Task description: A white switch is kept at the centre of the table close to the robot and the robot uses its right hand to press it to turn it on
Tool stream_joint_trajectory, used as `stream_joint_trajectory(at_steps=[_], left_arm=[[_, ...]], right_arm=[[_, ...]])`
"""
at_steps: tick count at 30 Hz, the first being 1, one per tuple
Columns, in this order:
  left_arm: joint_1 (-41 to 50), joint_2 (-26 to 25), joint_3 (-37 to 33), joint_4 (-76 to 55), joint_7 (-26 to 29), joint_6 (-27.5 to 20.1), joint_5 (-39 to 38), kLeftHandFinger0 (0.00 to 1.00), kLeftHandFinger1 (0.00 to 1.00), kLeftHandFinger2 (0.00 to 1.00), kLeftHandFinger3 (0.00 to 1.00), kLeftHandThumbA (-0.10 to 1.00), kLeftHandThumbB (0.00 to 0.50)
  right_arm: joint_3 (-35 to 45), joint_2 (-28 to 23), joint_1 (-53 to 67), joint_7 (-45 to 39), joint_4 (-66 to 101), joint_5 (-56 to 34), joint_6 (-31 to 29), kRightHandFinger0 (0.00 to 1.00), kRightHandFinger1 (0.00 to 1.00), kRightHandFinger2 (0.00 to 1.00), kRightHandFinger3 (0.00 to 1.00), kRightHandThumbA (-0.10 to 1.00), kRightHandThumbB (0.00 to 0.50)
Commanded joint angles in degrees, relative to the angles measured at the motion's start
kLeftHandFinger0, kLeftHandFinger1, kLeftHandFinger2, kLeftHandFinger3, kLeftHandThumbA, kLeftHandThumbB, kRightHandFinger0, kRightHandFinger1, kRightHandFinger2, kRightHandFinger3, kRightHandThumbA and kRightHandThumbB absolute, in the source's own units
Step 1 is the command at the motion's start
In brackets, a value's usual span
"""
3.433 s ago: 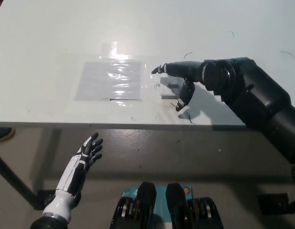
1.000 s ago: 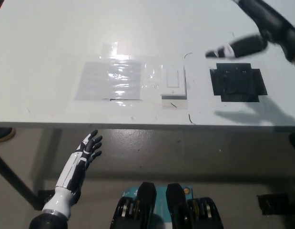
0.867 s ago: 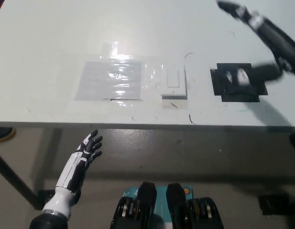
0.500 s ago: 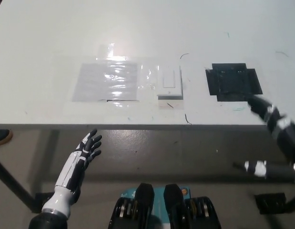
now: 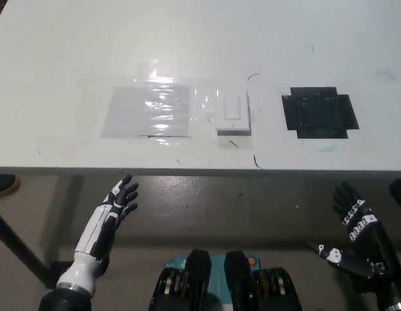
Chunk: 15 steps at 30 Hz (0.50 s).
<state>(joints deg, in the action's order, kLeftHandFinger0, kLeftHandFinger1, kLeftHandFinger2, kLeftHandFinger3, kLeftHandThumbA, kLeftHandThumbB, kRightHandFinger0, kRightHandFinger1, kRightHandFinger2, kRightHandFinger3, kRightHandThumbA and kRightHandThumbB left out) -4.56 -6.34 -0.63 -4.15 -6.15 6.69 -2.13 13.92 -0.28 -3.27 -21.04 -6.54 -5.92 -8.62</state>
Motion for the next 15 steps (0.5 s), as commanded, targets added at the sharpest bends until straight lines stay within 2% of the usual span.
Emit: stream_joint_trajectory(at_steps=[1,4,6,11,15], left_arm=[[-1.19,-0.89,-0.24,-1.40,-1.07,-1.10,-0.27,1.00,1.00,1.00,1.00,0.93,0.000],[-1.56,-0.93,-0.33,-0.99,-0.84,-1.45,0.17,1.00,1.00,1.00,1.00,0.93,0.000],[-1.49,-0.89,-0.34,-0.96,-0.85,-1.45,0.08,1.00,1.00,1.00,1.00,0.94,0.000],[-1.26,-0.85,-0.30,-1.33,-0.79,-0.95,0.02,1.00,1.00,1.00,1.00,0.93,0.000],[-1.24,-0.84,-0.35,-1.55,-0.73,-0.74,0.14,1.00,1.00,1.00,1.00,0.93,0.000]], right_arm=[[-0.17,-0.71,-1.94,3.78,-2.22,-0.41,-7.41,1.00,1.00,1.00,1.00,1.00,0.147],[-1.08,-1.16,-2.11,4.41,-2.40,0.28,-7.63,1.00,1.00,1.00,1.00,1.00,0.142],[-1.76,-1.40,-1.86,4.91,-2.36,1.06,-7.63,1.00,1.00,1.00,1.00,1.00,0.166],[-3.34,-1.99,-1.43,5.80,-1.69,2.09,-7.51,1.00,1.00,1.00,1.00,1.00,0.140],[-4.20,-2.52,-1.35,6.40,-1.86,2.52,-7.95,1.00,1.00,1.00,1.00,1.00,0.138]])
